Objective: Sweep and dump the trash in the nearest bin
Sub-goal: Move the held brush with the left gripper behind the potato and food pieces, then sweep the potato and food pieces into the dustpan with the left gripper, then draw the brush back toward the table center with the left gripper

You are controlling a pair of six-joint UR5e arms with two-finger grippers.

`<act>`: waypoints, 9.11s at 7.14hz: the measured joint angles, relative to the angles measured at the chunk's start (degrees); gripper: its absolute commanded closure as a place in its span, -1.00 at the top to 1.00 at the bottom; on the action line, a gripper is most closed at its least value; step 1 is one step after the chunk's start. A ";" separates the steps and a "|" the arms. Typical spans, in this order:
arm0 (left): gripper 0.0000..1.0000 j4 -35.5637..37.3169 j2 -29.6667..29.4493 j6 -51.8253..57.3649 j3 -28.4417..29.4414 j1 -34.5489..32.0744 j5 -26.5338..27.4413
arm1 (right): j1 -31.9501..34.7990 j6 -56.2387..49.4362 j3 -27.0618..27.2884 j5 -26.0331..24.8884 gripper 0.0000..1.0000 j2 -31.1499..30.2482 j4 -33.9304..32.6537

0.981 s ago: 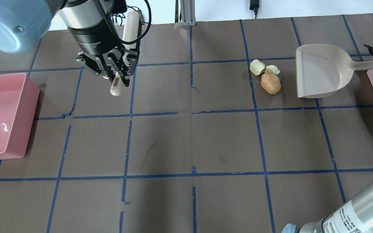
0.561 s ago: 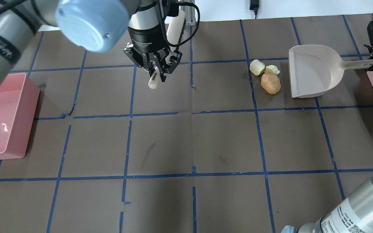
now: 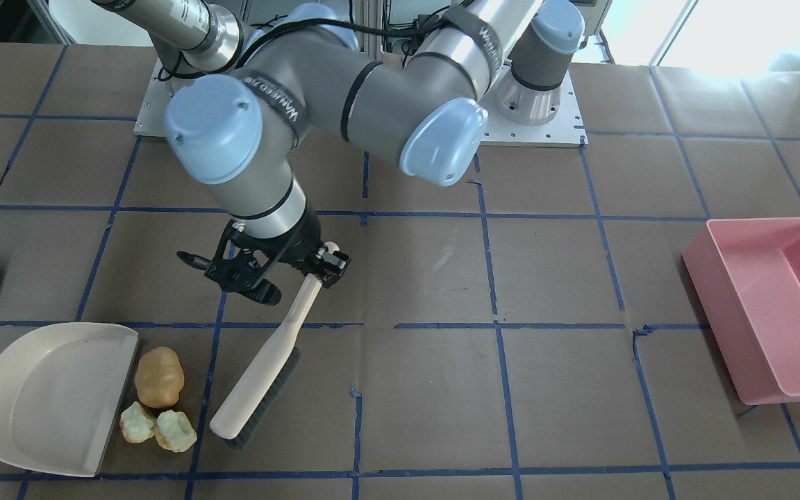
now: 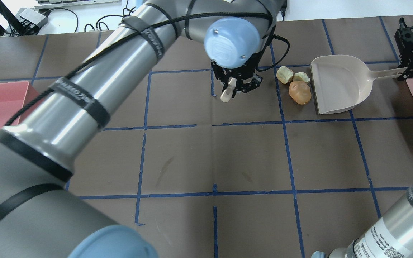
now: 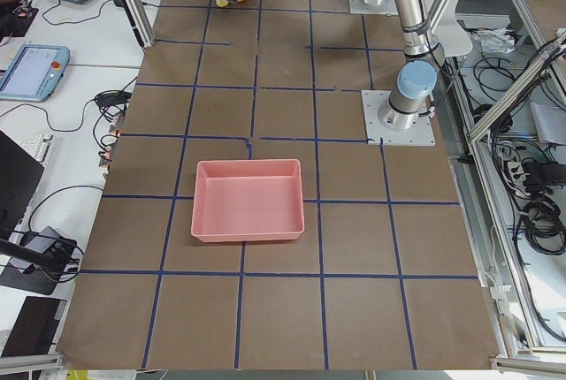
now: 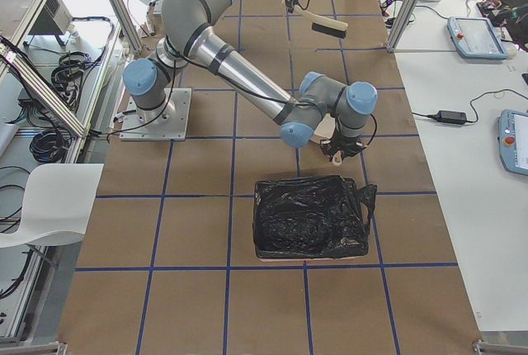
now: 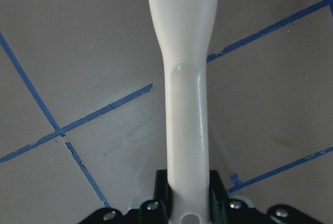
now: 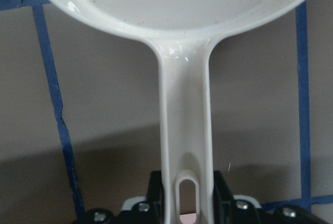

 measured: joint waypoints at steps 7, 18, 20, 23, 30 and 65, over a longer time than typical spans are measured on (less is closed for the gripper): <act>-1.00 3.22 -12.99 -39.98 8.49 -7.79 -9.59 | 1.40 1.54 0.04 -0.51 -1.00 0.08 0.46; -1.00 5.71 -21.99 -50.78 19.16 -10.22 -10.87 | 3.25 2.78 0.01 -1.76 -1.00 0.03 0.54; -1.00 6.68 -22.76 -45.08 20.50 -12.09 -10.42 | 3.25 2.82 0.01 -1.88 -1.00 0.04 0.53; -1.00 8.92 -23.00 -35.68 24.09 -14.86 -10.21 | 3.25 2.88 0.01 -1.96 -1.00 -0.07 0.53; -1.00 9.91 -20.26 -25.98 21.40 -15.58 -8.89 | 3.17 3.87 0.01 -1.88 -1.00 0.14 0.53; -1.00 29.28 27.48 -29.85 -57.73 -1.43 -14.62 | -3.18 16.02 -0.06 4.79 -1.00 -6.91 5.88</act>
